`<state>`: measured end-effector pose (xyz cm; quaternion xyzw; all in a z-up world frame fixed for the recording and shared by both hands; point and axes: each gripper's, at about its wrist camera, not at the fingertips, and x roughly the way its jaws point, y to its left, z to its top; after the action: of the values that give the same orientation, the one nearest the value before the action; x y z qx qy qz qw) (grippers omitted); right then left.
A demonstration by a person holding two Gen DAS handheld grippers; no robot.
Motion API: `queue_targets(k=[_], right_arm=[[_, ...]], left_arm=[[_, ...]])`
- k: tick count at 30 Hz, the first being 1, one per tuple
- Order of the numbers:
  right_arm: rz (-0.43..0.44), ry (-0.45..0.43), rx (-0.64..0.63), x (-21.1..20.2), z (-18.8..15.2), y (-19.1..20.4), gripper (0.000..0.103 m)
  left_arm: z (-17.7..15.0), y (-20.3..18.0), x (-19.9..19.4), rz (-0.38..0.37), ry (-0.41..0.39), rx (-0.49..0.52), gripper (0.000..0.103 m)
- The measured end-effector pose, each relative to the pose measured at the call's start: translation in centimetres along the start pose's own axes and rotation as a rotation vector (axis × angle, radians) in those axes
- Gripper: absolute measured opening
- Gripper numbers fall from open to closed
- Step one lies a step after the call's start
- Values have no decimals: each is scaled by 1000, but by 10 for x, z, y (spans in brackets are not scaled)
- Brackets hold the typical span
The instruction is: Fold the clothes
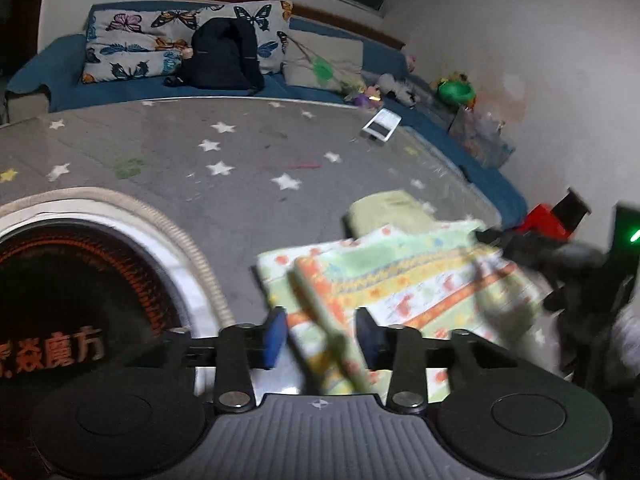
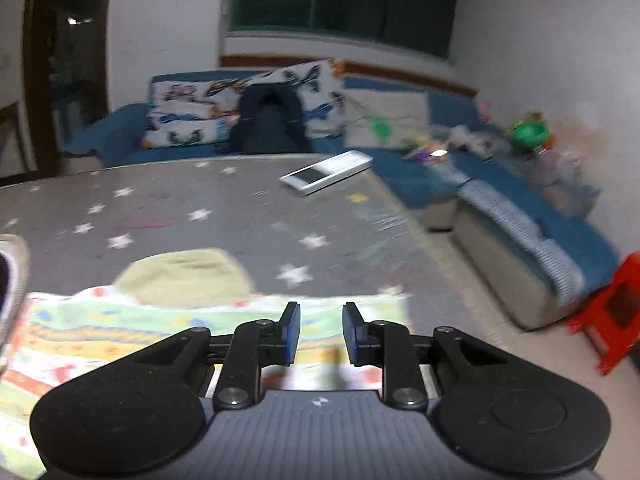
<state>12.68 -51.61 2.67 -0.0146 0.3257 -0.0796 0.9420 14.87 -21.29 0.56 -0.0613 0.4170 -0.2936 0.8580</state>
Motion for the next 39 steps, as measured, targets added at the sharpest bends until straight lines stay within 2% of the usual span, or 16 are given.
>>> queue_targets(k=[2, 7, 9, 11, 17, 20, 21, 27, 32, 34, 37, 39], right_arm=[[21, 11, -15, 6, -2, 10, 23], [40, 43, 9, 29, 0, 19, 23], [38, 45, 37, 35, 3, 15, 33], [31, 44, 71, 36, 4, 9, 38], [68, 32, 63, 7, -10, -1, 38], [109, 17, 82, -17, -25, -4, 48], [116, 11, 91, -27, -33, -5, 48], [85, 8, 88, -57, -68, -10, 50], [72, -23, 67, -82, -70, -2, 52], [101, -42, 54, -89, -68, 9, 55], [159, -59, 32, -98, -65, 30, 59], [221, -62, 8, -102, -64, 51, 62]], left_arm=[[5, -7, 6, -29, -8, 5, 34], [14, -22, 38, -28, 9, 36, 34], [14, -21, 49, -6, 28, 24, 34], [10, -21, 49, -1, 31, 27, 34], [-5, -40, 25, -54, 3, 101, 36], [-18, -56, 19, -66, 16, 171, 36], [-22, -60, 18, -65, 20, 188, 36], [-37, -65, 10, -35, 28, 239, 41], [-48, -62, -3, 6, 25, 276, 47], [-51, -55, -13, 31, 18, 279, 49], [-56, -32, -34, 82, -2, 248, 59], [-59, -12, -51, 123, -18, 217, 62]])
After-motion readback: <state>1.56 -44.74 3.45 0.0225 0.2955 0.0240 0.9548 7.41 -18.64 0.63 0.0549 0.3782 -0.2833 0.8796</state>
